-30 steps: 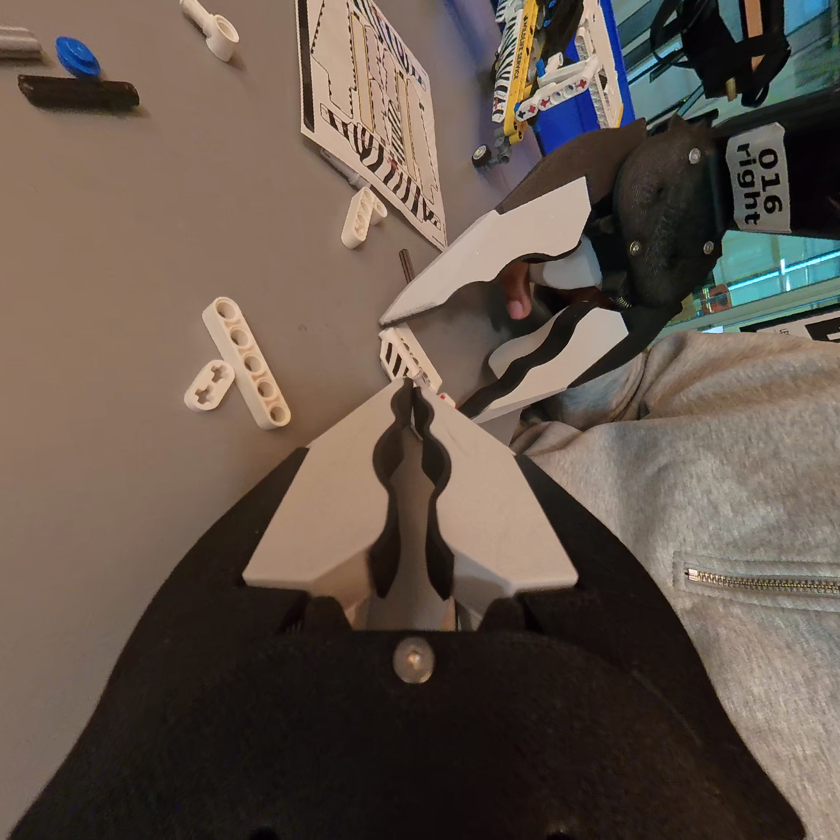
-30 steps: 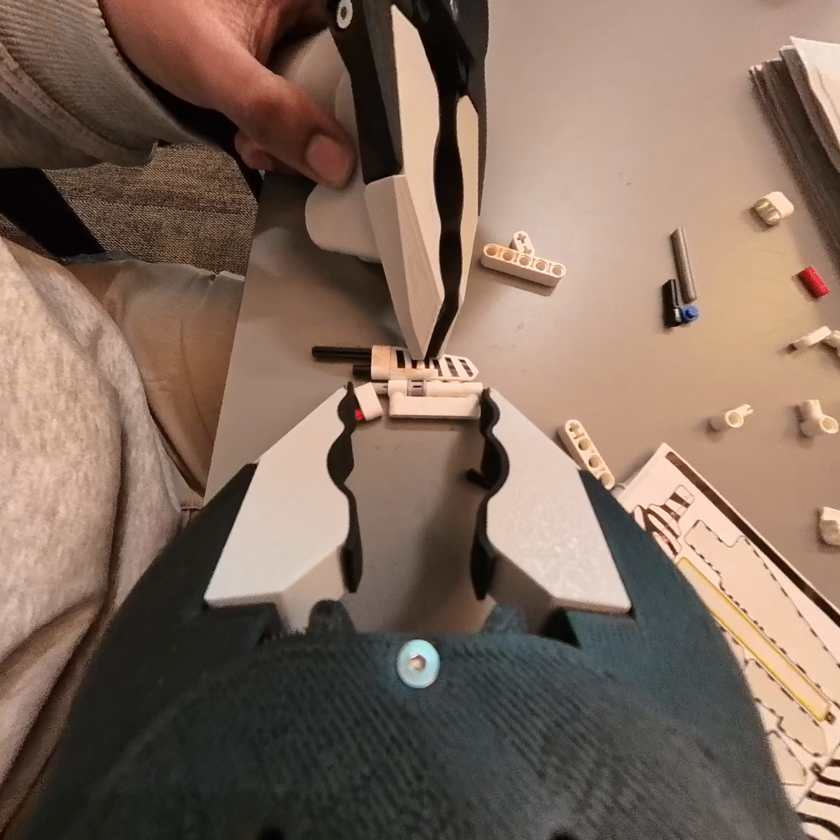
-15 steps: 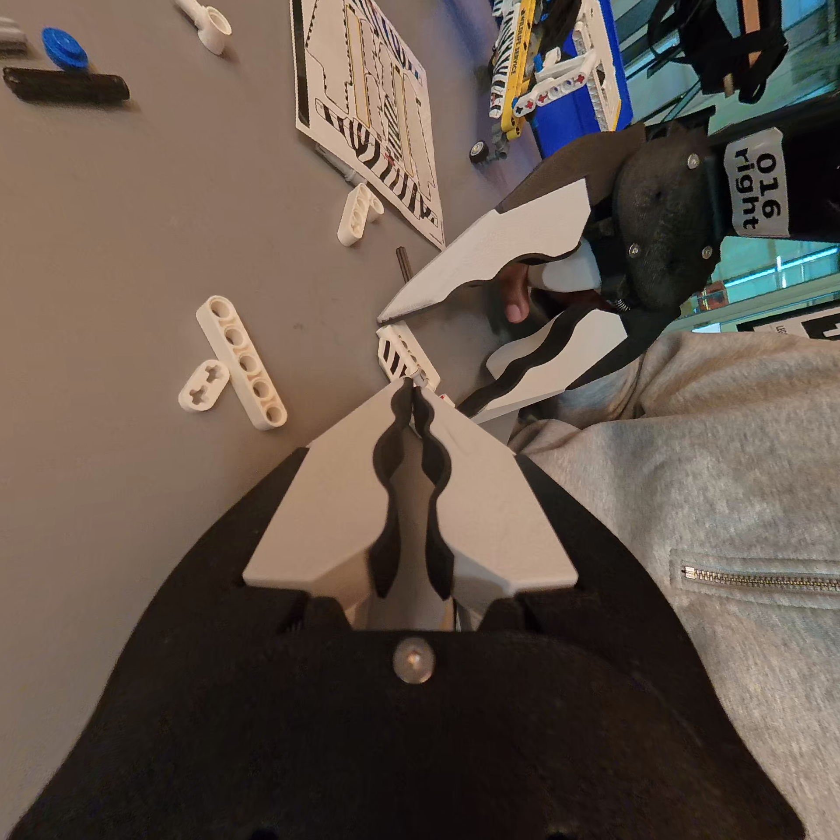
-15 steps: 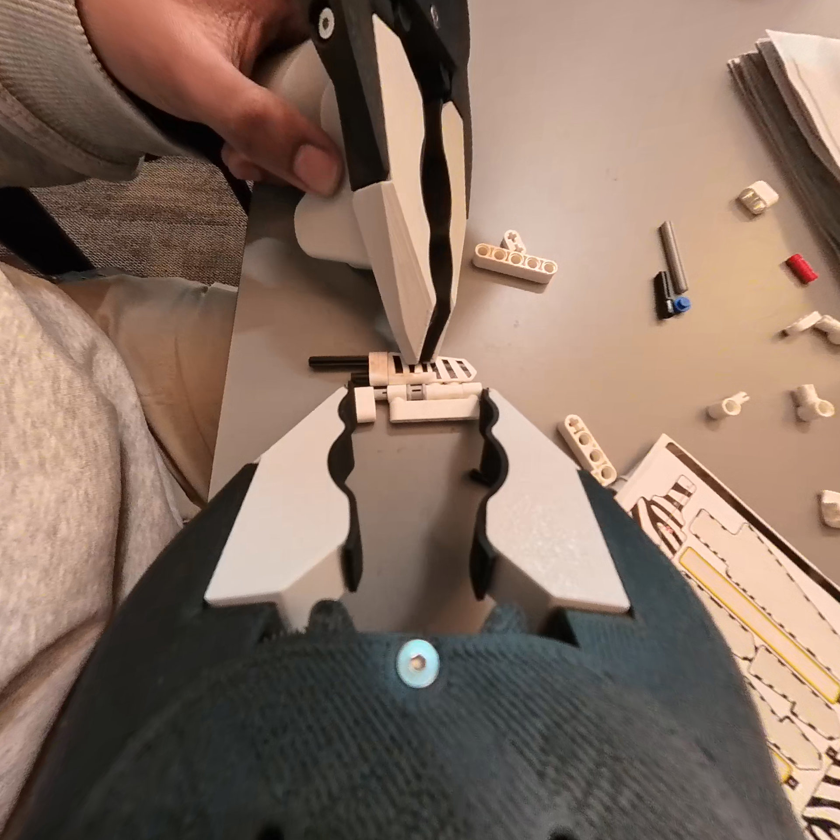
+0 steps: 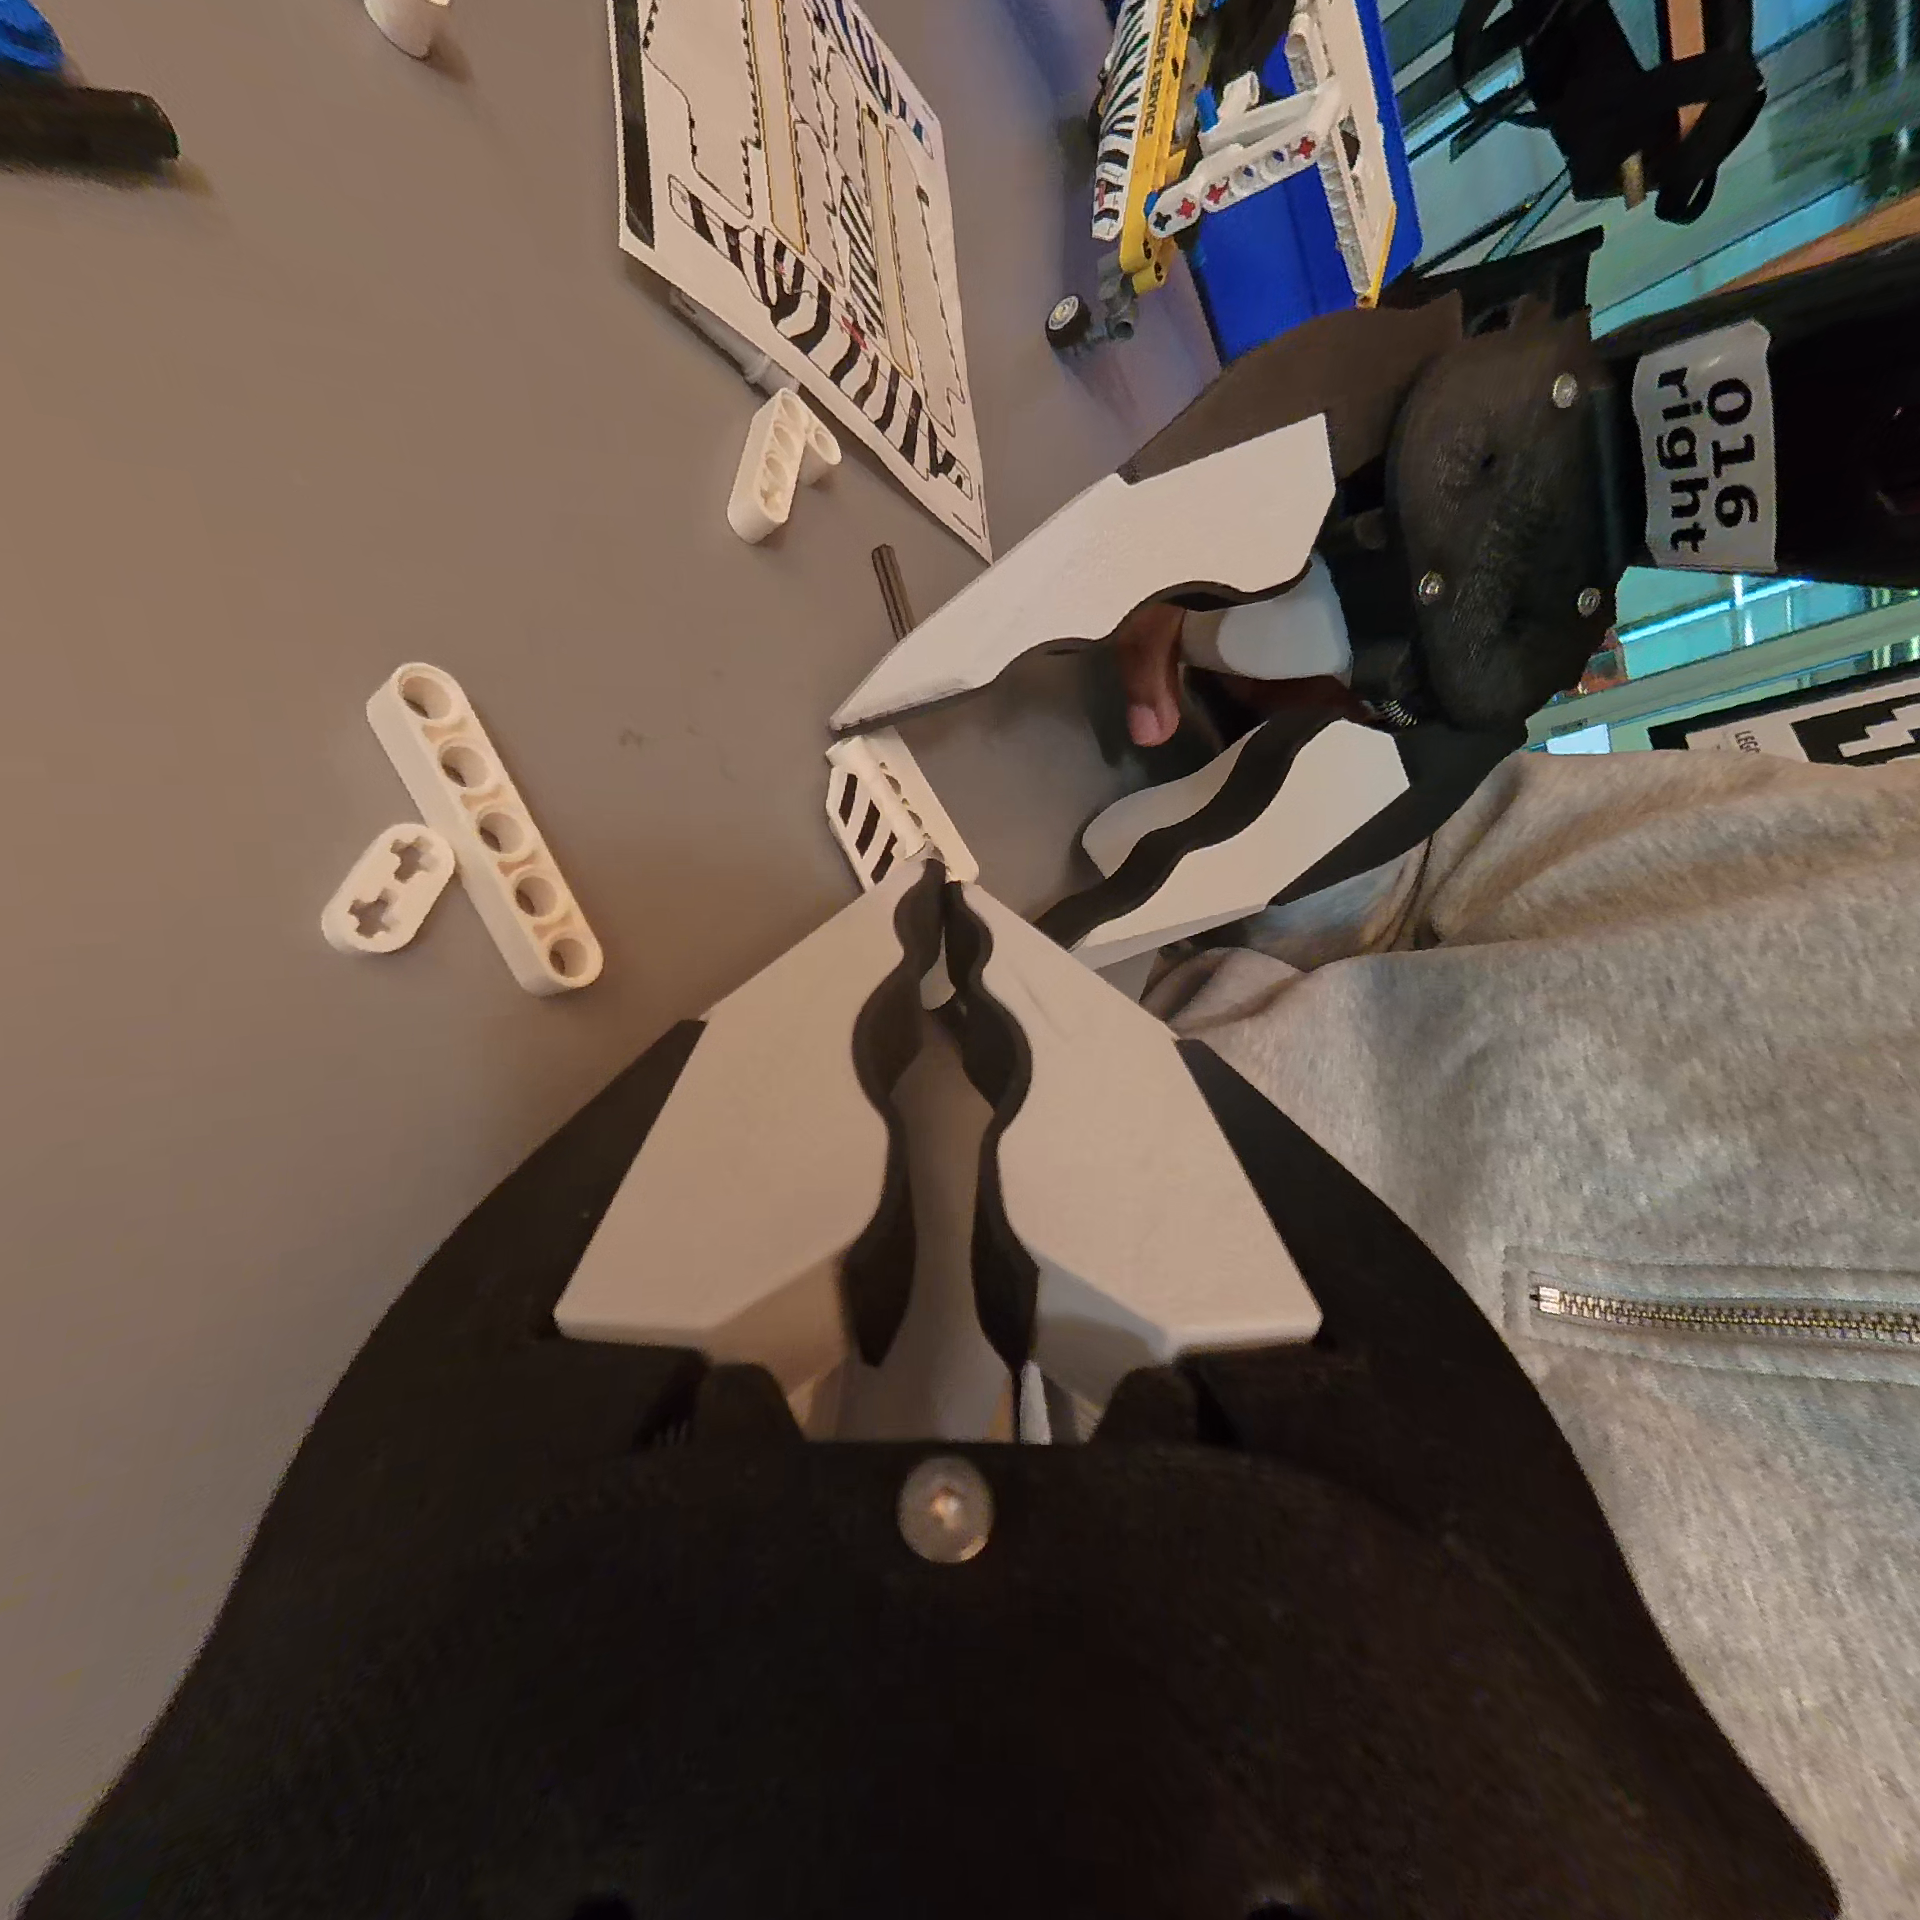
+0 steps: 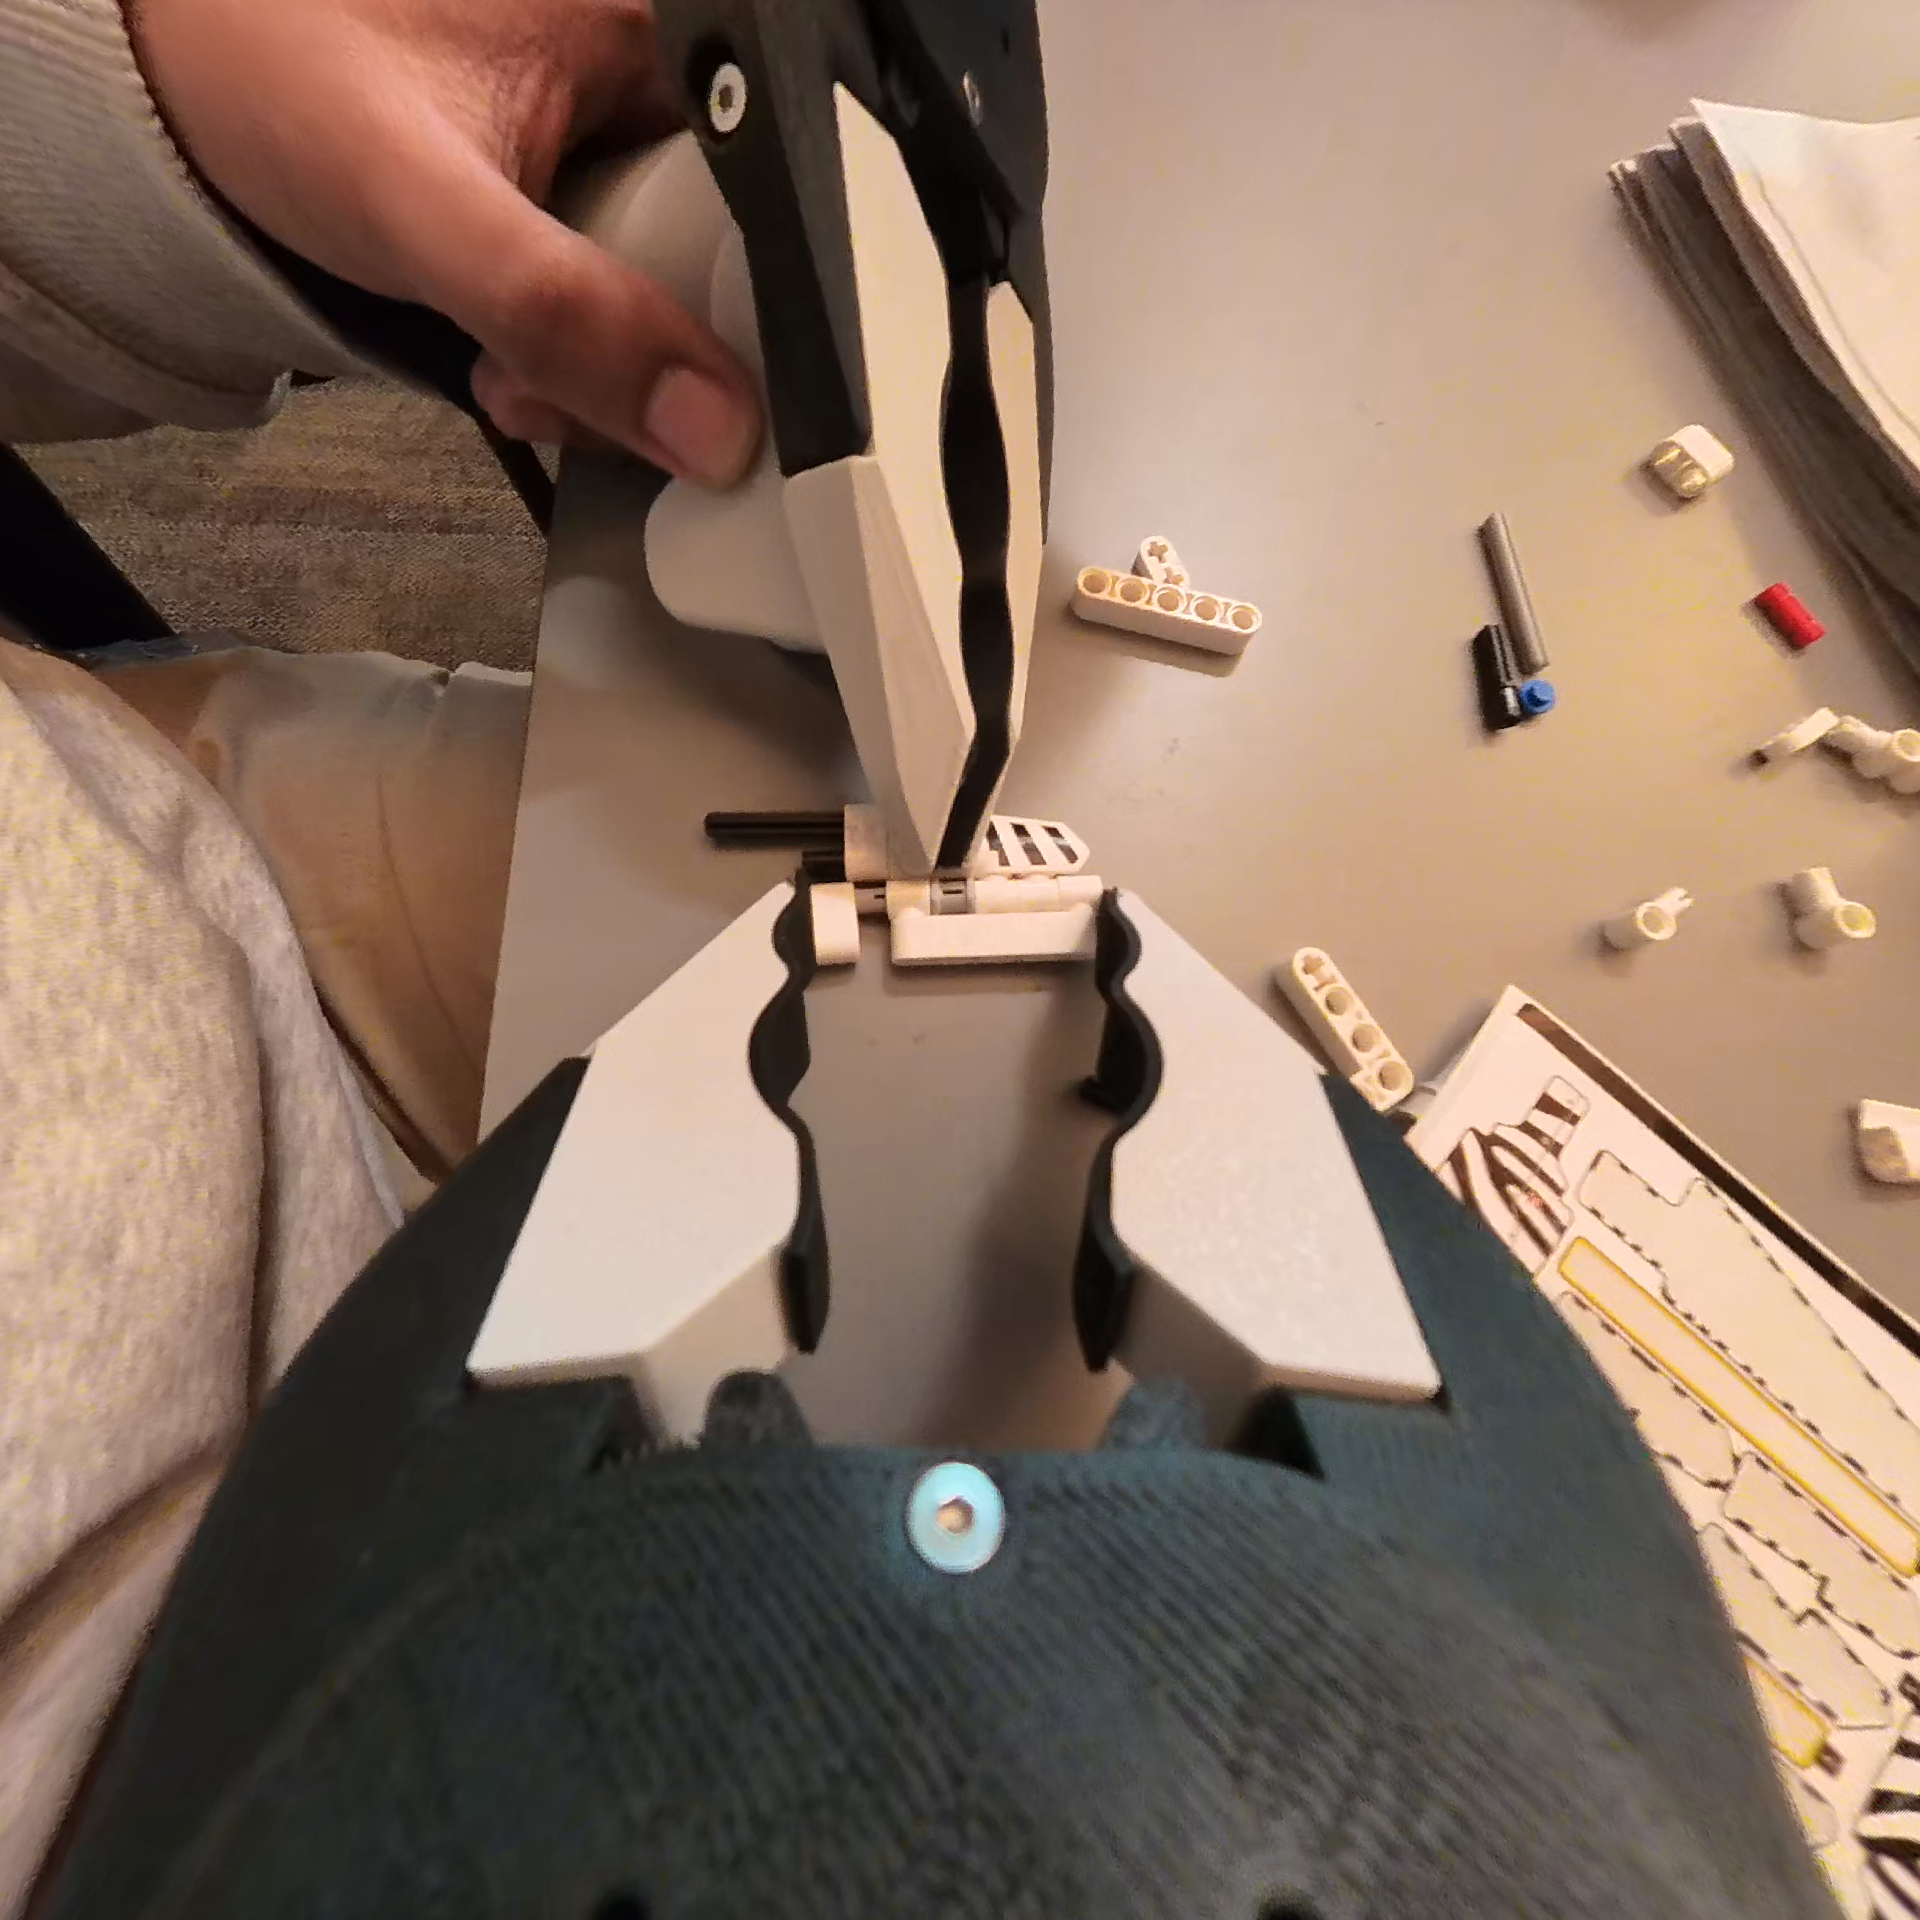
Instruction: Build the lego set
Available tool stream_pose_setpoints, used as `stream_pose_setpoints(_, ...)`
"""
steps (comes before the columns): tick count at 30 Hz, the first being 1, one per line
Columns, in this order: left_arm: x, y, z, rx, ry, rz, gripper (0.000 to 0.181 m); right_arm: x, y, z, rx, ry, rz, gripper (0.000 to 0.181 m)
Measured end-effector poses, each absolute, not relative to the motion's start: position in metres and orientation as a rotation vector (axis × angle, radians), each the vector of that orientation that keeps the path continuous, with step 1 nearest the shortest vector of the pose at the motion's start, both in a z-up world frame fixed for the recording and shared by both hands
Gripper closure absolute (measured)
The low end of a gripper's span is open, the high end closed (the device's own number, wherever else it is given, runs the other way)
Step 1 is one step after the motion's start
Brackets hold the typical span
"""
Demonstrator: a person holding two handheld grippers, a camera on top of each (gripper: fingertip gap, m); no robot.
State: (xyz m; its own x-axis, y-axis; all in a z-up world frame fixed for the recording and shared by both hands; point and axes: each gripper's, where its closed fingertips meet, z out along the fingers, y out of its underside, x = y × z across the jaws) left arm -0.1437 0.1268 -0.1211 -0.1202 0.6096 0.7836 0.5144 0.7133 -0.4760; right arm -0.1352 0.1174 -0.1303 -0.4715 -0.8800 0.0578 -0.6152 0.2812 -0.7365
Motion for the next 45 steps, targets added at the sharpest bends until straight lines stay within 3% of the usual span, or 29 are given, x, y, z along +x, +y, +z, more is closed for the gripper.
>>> stream_pose_setpoints(24, -0.1437, 0.1259, -0.1212, -0.844, -1.771, 0.065, 0.181, -0.1336, 0.1149, -0.1292, -1.269, 2.244, -1.075, 0.127)
stream_pose_setpoints(35, -0.1435, 0.1254, -0.1208, -0.831, -1.765, 0.051, 0.181, -0.1364, 0.1192, -0.1239, -1.278, 2.196, -1.1, 0.113)
stream_pose_setpoints(45, -0.1434, 0.1257, -0.1207, -0.828, -1.763, 0.046, 0.181, -0.1359, 0.1195, -0.1307, -1.259, 2.215, -1.014, 0.121)
